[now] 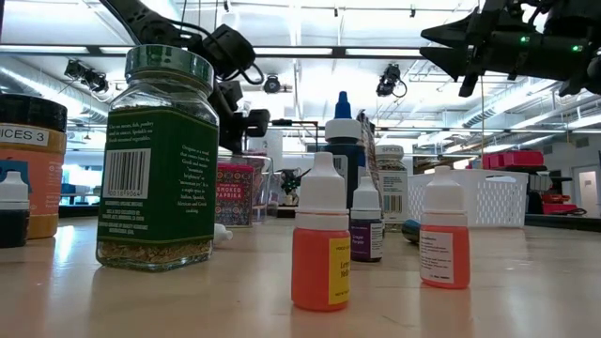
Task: Pick & Place Kitchen Items
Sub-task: Put the pink cereal box into the transparent bin, then put the red cereal box into the transparent bin
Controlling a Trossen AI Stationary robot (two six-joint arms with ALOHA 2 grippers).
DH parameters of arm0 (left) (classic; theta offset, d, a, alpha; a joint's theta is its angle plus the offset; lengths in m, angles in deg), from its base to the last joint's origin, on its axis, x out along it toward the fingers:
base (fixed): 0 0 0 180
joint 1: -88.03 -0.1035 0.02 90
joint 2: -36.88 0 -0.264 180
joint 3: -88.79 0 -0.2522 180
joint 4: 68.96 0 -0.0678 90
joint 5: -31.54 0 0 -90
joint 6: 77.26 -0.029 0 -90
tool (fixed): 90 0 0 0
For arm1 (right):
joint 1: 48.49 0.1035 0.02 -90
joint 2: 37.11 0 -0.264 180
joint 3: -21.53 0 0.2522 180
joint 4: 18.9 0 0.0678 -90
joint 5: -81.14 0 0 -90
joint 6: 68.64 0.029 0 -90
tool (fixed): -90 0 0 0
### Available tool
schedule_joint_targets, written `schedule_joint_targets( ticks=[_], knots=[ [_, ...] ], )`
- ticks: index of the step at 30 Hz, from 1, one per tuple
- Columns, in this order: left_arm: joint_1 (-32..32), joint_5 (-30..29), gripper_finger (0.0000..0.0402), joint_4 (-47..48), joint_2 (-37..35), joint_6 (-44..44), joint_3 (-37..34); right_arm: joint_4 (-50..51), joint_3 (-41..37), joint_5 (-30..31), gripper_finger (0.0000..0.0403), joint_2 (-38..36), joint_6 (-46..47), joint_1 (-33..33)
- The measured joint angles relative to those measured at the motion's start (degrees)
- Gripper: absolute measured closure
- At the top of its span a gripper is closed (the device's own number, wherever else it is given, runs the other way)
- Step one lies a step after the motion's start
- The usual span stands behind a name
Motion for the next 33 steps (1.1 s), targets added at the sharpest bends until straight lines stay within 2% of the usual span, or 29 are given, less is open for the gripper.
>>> schedule_joint_targets(
  ticks=[9,15,24,28,33],
  knots=[
    [-3.15,3.01,0.0322,0.07,0.00,-0.65,0.00,0.00,0.00,-0.02,0.0224,0.00,0.00,0.00],
    [-2.41,3.18,0.0311,-0.59,-0.12,-6.51,0.94,0.00,0.00,-0.01,0.0224,0.00,0.00,-0.01],
    [6.14,-0.04,0.0311,-0.44,-1.91,-22.31,7.84,-0.04,0.00,0.00,0.0224,-0.02,-0.07,-0.02],
    [10.33,-0.75,0.0310,0.08,-3.87,-25.91,9.42,-0.01,0.00,-0.30,0.0224,-0.02,-0.24,-0.02],
    [16.20,0.34,0.0310,3.02,-9.11,-29.22,9.55,0.22,0.00,-3.91,0.0224,0.00,-0.63,0.00]
  ],
)
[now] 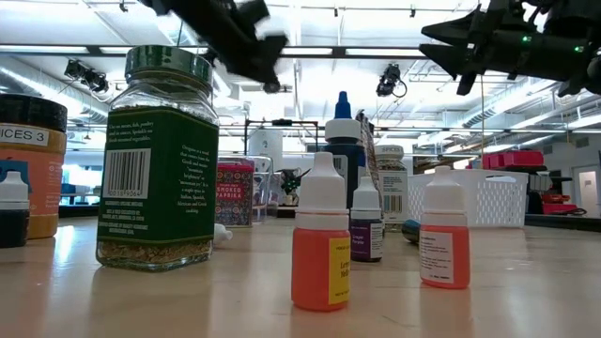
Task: Pick & Place Kitchen Items
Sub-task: Put the red cereal box into the transparent bin
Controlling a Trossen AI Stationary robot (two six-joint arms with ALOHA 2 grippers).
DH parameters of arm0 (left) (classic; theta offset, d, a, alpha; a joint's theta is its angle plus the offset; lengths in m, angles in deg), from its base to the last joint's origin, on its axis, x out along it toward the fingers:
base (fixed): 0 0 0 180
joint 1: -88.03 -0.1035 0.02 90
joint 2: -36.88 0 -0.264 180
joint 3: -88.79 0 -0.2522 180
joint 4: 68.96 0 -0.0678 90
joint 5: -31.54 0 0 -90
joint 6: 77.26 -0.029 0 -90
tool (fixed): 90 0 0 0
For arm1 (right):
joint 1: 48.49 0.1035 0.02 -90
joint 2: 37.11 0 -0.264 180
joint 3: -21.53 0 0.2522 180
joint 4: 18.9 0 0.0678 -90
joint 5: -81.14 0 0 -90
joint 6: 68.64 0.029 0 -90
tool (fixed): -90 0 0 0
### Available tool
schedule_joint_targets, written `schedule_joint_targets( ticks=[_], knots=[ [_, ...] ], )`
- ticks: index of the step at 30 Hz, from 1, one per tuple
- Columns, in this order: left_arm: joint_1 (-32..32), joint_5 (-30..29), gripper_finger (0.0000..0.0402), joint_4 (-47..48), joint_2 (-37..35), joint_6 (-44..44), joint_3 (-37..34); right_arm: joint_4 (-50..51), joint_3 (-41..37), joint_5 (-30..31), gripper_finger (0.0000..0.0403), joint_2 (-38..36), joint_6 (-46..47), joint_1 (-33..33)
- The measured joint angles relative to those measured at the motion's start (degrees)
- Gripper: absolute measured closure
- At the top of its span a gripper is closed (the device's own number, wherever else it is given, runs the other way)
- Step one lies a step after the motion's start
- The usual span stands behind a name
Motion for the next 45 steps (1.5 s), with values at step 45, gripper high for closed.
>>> schedule_joint_targets(
  ticks=[45],
  knots=[
    [41.42,37.88,0.0310,58.91,-19.16,70.88,-0.19,-0.35,0.00,-0.44,0.0224,0.00,-0.35,-0.02]
  ],
)
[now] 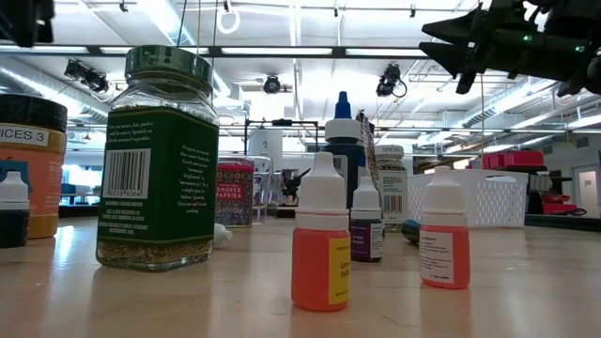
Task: Pick & Place Kitchen Items
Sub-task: Put the red cereal box into the transparent bin
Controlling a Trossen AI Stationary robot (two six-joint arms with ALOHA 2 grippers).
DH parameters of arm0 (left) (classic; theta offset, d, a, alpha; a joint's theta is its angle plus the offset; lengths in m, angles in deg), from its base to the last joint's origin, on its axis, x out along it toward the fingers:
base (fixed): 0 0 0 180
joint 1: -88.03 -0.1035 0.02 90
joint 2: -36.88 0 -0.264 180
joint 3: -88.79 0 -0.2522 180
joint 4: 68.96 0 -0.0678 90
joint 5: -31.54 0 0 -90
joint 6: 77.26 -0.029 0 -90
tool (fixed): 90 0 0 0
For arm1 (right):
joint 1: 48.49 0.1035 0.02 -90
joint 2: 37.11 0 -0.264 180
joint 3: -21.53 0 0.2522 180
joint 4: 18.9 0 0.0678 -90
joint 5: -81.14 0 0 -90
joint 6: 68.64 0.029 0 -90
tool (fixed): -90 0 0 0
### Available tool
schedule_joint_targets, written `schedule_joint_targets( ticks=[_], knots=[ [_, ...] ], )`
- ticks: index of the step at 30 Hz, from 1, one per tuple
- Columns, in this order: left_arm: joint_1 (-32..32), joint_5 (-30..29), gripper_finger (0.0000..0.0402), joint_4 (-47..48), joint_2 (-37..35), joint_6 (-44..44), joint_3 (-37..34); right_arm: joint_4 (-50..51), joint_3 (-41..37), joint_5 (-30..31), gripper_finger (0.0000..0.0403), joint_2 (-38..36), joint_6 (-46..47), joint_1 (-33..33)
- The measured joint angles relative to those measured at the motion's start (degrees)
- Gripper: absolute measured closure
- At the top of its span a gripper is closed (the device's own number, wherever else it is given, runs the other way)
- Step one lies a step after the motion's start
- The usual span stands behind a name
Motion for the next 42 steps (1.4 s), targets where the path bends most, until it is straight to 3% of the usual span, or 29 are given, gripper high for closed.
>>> schedule_joint_targets(
  ticks=[6,13,20,27,33,42],
  knots=[
    [4.79,2.22,0.0310,0.02,3.32,7.80,-0.23,0.07,0.00,-0.01,0.0224,-0.01,0.02,0.00],
    [10.09,14.52,0.0310,0.05,7.96,20.11,-0.23,0.13,0.00,-0.04,0.0224,0.00,0.08,0.01],
    [16.37,19.99,0.0310,-0.70,8.99,33.66,-0.23,0.33,0.00,-0.26,0.0224,-0.01,0.13,0.02],
    [22.83,18.24,0.0310,-6.36,8.99,41.85,-0.23,0.39,0.00,-0.24,0.0224,-0.01,0.13,0.00],
    [27.07,10.63,0.0310,-4.91,9.17,46.90,-0.23,0.39,0.00,-0.24,0.0224,0.00,0.13,0.02],
    [28.21,6.54,0.0310,-9.31,9.20,45.16,-4.63,0.44,0.00,-0.22,0.0224,0.00,0.12,0.02]
  ],
)
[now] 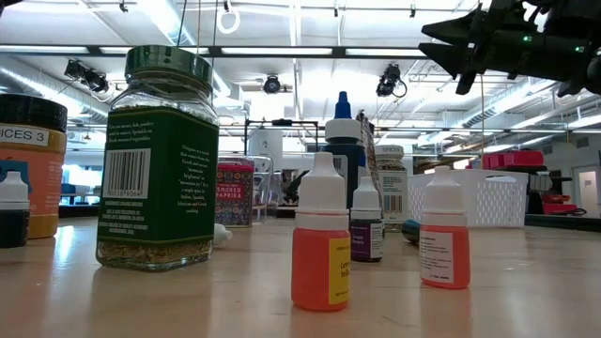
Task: Pick & Place Kitchen Items
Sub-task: Put the red cereal box into the transparent bin
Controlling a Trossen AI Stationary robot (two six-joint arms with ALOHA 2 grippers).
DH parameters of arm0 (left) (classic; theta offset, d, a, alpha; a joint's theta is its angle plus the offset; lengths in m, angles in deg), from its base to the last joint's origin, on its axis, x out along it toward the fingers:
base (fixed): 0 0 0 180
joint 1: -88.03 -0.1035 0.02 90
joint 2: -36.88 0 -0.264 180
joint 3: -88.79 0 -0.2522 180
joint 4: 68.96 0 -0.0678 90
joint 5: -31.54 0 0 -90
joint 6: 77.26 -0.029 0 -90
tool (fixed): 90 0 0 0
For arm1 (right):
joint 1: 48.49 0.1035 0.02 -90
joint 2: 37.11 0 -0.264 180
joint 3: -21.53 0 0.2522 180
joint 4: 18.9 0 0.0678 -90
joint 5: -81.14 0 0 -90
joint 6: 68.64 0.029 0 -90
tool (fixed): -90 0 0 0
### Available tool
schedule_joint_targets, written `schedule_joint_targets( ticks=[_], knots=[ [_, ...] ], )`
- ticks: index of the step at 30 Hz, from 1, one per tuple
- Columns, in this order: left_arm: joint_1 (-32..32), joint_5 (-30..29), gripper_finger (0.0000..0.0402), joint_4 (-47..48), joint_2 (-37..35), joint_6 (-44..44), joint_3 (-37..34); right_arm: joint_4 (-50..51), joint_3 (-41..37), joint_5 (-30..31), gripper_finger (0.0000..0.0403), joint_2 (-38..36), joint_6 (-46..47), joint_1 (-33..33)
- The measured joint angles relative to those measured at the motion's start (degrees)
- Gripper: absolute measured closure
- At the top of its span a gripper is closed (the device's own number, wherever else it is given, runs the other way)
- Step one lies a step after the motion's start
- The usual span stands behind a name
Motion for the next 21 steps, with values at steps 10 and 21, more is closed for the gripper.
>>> schedule_joint_targets(
  ticks=[10,21],
  knots=[
    [-0.07,1.81,0.0365,0.14,0.02,-3.87,-0.82,0.00,0.00,0.02,0.0224,0.00,-0.47,-0.02],
    [-0.09,-6.69,0.0396,5.84,-0.02,-12.16,1.12,-0.02,0.00,4.16,0.0224,0.00,-0.60,0.00]
  ],
)
